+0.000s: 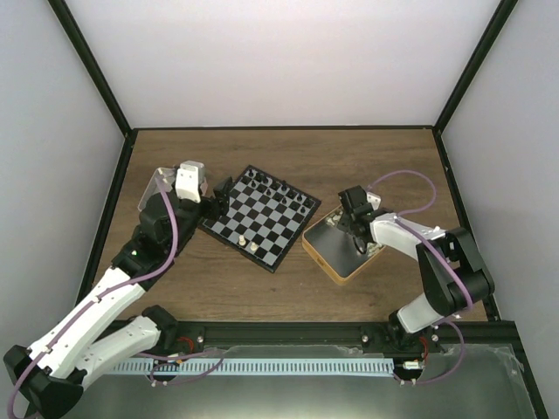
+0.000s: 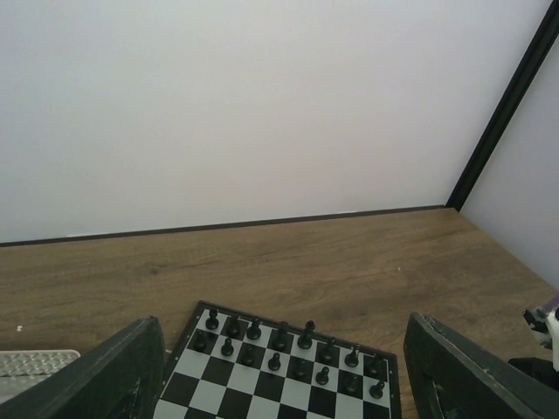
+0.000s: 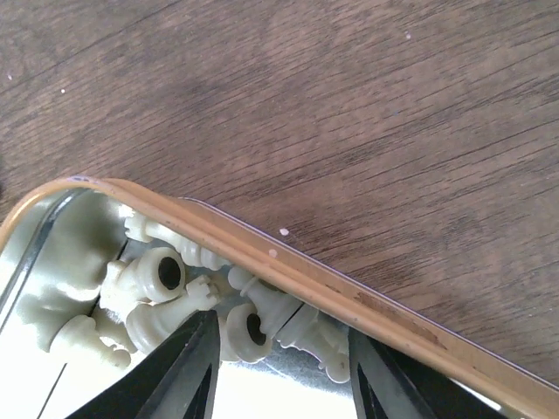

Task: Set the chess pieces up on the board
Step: Pick up the chess piece from the storage box.

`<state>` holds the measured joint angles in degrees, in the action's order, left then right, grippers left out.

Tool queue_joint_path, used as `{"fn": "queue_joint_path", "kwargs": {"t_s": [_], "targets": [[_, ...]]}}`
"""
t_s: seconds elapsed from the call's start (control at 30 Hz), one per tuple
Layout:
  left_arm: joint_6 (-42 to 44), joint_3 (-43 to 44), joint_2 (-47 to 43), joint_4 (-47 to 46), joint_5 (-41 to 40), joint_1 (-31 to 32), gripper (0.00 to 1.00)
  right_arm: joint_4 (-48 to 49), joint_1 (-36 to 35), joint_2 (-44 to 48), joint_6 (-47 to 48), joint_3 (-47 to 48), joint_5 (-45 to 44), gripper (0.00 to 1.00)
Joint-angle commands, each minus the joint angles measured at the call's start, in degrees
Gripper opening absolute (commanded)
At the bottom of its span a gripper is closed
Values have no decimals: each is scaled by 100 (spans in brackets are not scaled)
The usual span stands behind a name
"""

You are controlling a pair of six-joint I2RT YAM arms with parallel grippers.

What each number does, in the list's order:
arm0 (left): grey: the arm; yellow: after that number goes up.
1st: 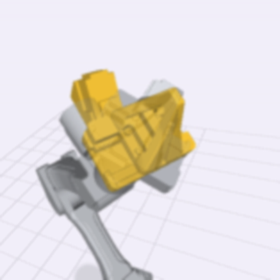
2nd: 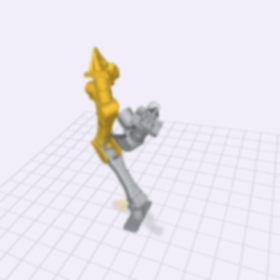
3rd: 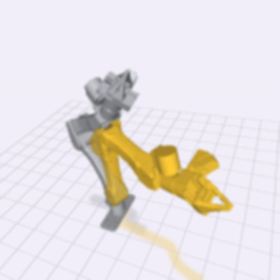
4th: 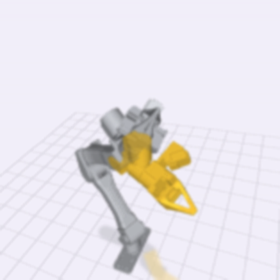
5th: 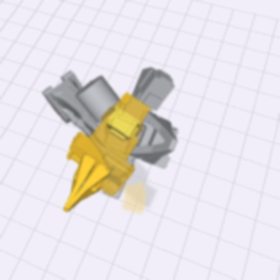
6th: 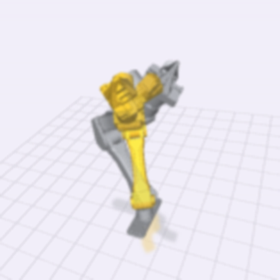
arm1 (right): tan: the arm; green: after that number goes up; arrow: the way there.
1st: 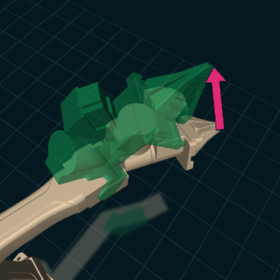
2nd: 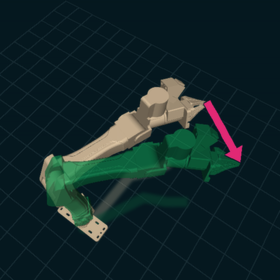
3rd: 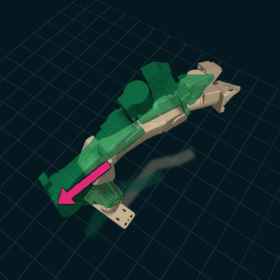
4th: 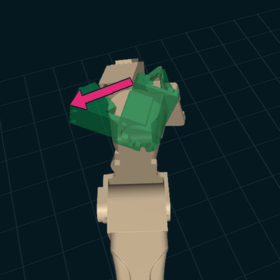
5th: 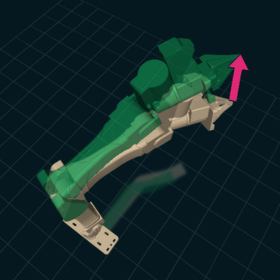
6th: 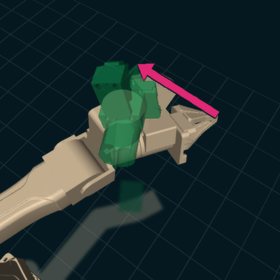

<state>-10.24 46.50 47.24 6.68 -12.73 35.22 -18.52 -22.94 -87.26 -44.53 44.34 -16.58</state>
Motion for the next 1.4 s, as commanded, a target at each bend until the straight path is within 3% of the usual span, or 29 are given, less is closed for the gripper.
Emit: {"fn": "queue_joint_path", "kwargs": {"t_s": [0.0, 0.23, 0.4, 0.53, 0.73, 0.9, 1.27, 1.37], "targets": [[13, -75, -94, -121, -20, -22, 77, 209, 60, -89, 48, 91, -23, 41], [-13, -77, -24, -131, 39, -23, 77, 255, 70, -65, 260, -38, 444, 30], [-22, -88, -14, -123, -24, -24, 77, 17, 69, -155, 253, -26, 316, 29], [-31, -80, 2, -110, -19, -24, 77, 112, 70, -151, 401, -19, 508, 19], [-32, -93, 18, -101, -19, -24, 77, 79, 69, -130, 581, 80, 635, 19], [-40, -85, 39, -106, -10, -24, 77, 181, 69, -190, 767, 134, 825, 25], [-48, -86, 81, -103, 32, -24, 77, 448, 70, -454, 914, 172, 603, 25], [-46, -82, 96, -105, 28, -24, 77, 543, 68, -413, 986, 159, 620, 29]]}}
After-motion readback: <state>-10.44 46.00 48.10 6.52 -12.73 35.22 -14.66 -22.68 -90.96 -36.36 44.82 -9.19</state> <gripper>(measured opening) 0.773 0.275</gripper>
